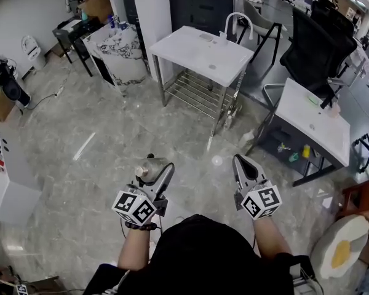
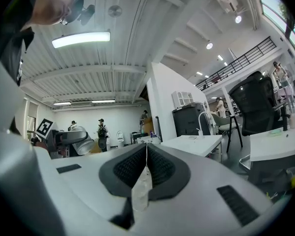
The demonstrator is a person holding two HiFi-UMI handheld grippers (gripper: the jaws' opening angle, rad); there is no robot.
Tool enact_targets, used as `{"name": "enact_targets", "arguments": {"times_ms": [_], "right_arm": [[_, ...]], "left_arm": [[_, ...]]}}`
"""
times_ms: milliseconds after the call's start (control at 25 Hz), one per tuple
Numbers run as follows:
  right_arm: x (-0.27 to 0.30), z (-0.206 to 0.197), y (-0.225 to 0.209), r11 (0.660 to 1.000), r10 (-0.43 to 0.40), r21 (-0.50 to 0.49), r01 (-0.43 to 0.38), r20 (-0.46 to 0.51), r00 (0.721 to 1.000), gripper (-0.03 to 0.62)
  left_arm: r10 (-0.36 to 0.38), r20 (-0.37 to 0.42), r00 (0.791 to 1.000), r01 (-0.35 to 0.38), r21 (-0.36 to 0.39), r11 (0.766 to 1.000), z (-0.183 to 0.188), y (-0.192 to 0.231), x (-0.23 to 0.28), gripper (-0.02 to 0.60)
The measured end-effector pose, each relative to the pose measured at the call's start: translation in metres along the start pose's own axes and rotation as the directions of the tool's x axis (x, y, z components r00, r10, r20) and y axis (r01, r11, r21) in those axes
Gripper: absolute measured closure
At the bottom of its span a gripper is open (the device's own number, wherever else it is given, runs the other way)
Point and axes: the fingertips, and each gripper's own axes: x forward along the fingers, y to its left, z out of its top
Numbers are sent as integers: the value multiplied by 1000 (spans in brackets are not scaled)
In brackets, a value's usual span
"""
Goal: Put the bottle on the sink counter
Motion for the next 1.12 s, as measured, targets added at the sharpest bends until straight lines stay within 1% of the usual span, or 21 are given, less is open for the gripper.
{"name": "enact_targets", "arguments": {"times_ms": [280, 440, 600, 680, 760, 880, 960, 1040, 1120], "right_arm": [[29, -12, 25, 999, 10, -33, -11, -24, 1000, 563], [53, -12, 50, 999, 14, -33, -15, -34, 999, 563], [70, -11, 66, 996, 51, -65, -53, -39, 998, 563], [75, -8, 61, 992, 67, -105, -71, -41, 997, 563], [84, -4, 44, 991, 60, -116, -64, -34, 998, 563], [108, -2, 12, 996, 40, -74, -40, -10, 999, 563], [130, -5, -4, 998, 41, -44, -40, 4, 999, 563], [153, -6, -17, 998, 63, -29, -63, 3, 998, 563], [174, 0, -31, 993, 107, -51, -107, -7, 994, 563]], "left_arm": [[2, -10, 1000, -1, 48, 999, 7, 29, -14, 230], [1, -11, 1000, -1, 48, 999, 20, 53, -25, 230], [17, 3, 1000, -17, 29, 999, 26, 73, -28, 230], [30, 18, 999, -30, 8, 1000, 24, 80, -25, 230], [44, 24, 999, -45, 2, 999, 22, 87, -18, 229], [71, 18, 997, -71, 10, 997, 21, 99, -1, 230], [91, 17, 996, -92, 16, 996, 23, 109, 13, 230], [115, 28, 993, -116, 6, 993, 27, 116, 31, 230], [130, 46, 990, -130, -6, 992, 30, 116, 51, 230]]}}
